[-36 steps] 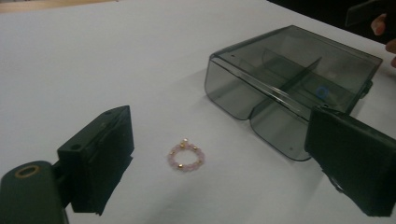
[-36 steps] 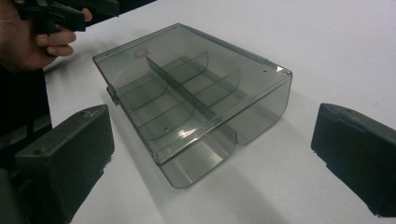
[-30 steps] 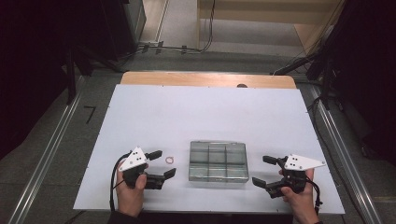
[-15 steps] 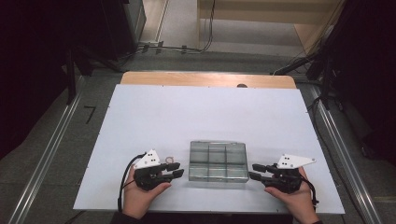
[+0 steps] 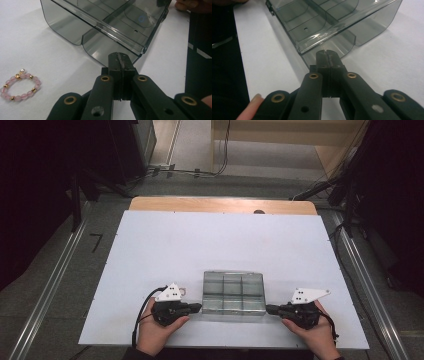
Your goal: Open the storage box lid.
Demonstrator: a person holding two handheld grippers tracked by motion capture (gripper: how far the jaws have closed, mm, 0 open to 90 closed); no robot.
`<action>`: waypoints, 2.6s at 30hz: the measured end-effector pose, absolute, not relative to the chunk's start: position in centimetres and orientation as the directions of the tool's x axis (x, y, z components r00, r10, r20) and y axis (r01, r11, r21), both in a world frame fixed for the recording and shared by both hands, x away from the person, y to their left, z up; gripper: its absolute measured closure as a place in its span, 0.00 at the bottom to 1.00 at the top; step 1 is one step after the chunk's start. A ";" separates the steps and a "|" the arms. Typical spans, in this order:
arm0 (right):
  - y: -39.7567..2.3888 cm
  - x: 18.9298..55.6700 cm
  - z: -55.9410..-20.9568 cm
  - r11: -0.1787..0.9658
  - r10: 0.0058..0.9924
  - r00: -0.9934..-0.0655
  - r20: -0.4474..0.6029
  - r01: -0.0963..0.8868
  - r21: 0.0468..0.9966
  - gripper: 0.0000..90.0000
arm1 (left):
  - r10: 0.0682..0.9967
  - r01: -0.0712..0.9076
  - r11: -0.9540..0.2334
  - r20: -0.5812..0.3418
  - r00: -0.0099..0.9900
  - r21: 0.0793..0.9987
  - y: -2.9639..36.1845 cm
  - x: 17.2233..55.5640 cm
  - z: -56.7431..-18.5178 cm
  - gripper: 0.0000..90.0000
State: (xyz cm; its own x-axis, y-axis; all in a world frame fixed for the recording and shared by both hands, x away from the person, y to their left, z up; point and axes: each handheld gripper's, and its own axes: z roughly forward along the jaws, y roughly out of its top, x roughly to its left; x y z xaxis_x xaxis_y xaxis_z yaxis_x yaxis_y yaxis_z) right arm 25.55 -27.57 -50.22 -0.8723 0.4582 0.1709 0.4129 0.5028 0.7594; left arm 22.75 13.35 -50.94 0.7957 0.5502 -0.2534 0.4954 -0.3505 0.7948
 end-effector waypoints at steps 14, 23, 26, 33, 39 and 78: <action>-27.9 25.6 -49.9 0.493 0.427 -0.885 0.186 0.400 0.772 0.98 | 0.536 0.469 -0.348 -0.239 0.810 0.812 13.5 22.4 -50.7 1.00; -28.0 25.6 -49.6 0.483 0.423 -0.886 0.189 0.398 0.780 0.98 | 0.523 0.467 -0.342 -0.248 0.816 0.815 13.5 22.4 -50.7 1.00; -28.1 25.6 -49.5 0.483 0.427 -0.885 0.187 0.398 0.780 0.98 | 0.515 0.463 -0.345 -0.247 0.821 0.817 13.4 22.4 -50.7 1.00; -28.2 25.5 -49.4 0.470 0.419 -0.887 0.196 0.396 0.788 0.98 | 0.478 0.452 -0.306 -0.275 0.834 0.838 13.5 22.4 -50.5 1.00; -28.1 25.4 -49.2 0.470 0.418 -0.889 0.186 0.387 0.793 0.98 | 0.469 0.450 -0.290 -0.284 0.836 0.845 13.6 22.4 -50.4 1.00; -26.6 25.6 -45.1 0.384 0.476 -0.867 0.149 0.357 0.851 0.98 | 0.504 0.363 -0.170 -0.235 0.831 0.916 12.5 23.1 -47.8 1.00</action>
State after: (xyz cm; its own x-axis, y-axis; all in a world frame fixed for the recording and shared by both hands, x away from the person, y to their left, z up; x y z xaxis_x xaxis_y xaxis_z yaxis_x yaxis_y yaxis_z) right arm 25.57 -26.64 -45.12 -0.8666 0.4763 0.1491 0.3575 0.3838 0.8514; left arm 23.15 12.46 -47.81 0.8311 0.5038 -0.2355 0.3626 -0.1699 0.9163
